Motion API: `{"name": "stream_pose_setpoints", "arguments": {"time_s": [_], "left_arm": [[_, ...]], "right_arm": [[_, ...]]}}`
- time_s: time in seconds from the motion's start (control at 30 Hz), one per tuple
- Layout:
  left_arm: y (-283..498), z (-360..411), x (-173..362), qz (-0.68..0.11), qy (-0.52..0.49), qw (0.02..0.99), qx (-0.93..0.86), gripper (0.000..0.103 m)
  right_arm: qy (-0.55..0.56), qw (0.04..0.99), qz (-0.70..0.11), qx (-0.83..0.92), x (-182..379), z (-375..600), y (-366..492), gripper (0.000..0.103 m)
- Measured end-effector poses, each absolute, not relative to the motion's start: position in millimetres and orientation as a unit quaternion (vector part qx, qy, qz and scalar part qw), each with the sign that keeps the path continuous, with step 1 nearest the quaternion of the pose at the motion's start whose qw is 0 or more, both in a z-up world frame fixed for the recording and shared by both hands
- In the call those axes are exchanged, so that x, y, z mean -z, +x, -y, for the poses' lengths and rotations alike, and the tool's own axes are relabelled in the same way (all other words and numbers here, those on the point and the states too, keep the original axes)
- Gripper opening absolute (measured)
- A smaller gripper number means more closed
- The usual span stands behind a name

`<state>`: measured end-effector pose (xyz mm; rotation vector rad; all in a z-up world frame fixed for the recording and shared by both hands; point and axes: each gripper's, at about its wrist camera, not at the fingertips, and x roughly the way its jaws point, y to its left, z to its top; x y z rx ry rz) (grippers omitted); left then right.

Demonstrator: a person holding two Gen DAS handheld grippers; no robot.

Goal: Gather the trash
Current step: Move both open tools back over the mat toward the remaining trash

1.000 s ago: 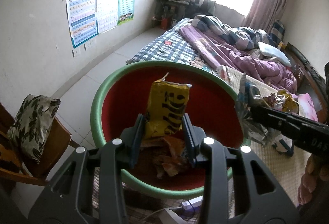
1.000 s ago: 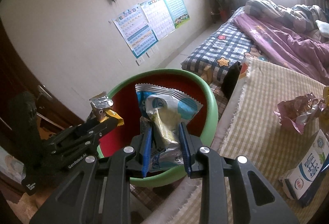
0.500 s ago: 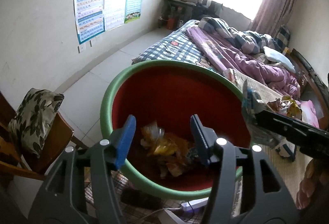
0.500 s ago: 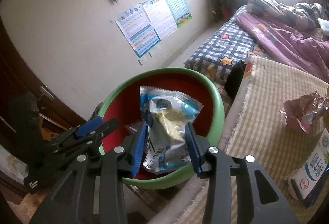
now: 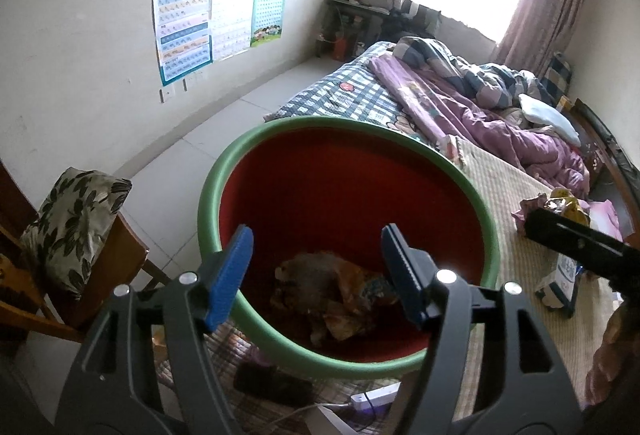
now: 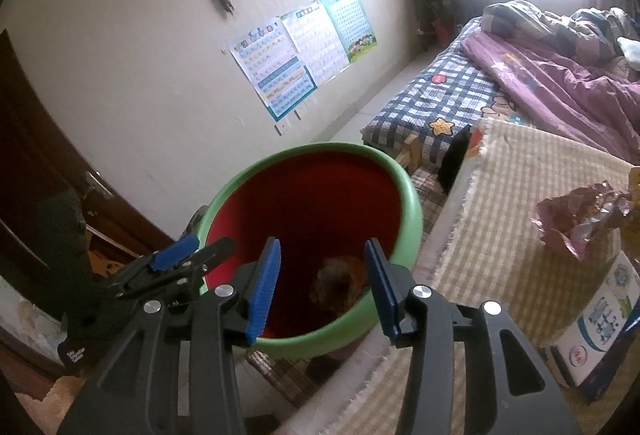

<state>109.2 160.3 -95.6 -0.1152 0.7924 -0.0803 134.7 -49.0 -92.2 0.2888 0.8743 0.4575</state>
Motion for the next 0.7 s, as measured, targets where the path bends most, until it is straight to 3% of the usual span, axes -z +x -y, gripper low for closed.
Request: {"name": "stream_pose_setpoints", "arguments": {"time_s": [0.3,0.7], "left_arm": [[99.0,-143.6,85.4,-0.375,-0.060,0.924,0.041,0.064],[75.0,-60.7,79.6,-0.382,-0.032,0.920,0.087,0.064]], "right_arm": [[0.145,0.874,-0.426,-0.186,93.7,108.8,107.4,0.044],[0.155,0.875,-0.448,-0.101,123.9,220.9,52.6,0.045]]}}
